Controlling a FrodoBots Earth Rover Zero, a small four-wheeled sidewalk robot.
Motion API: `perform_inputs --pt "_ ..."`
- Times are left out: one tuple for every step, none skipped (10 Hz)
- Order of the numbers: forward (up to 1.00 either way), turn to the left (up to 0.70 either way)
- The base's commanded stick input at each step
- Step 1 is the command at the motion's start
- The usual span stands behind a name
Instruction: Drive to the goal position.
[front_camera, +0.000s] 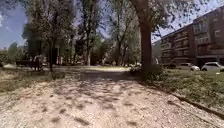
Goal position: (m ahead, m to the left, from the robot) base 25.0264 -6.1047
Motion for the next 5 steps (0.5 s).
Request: perform_inputs --pt "0.62 0.00" --pt "0.70 0.00" --pt "0.70 0.00" --pt "0.70 0.00" --pt "0.70 0.35"
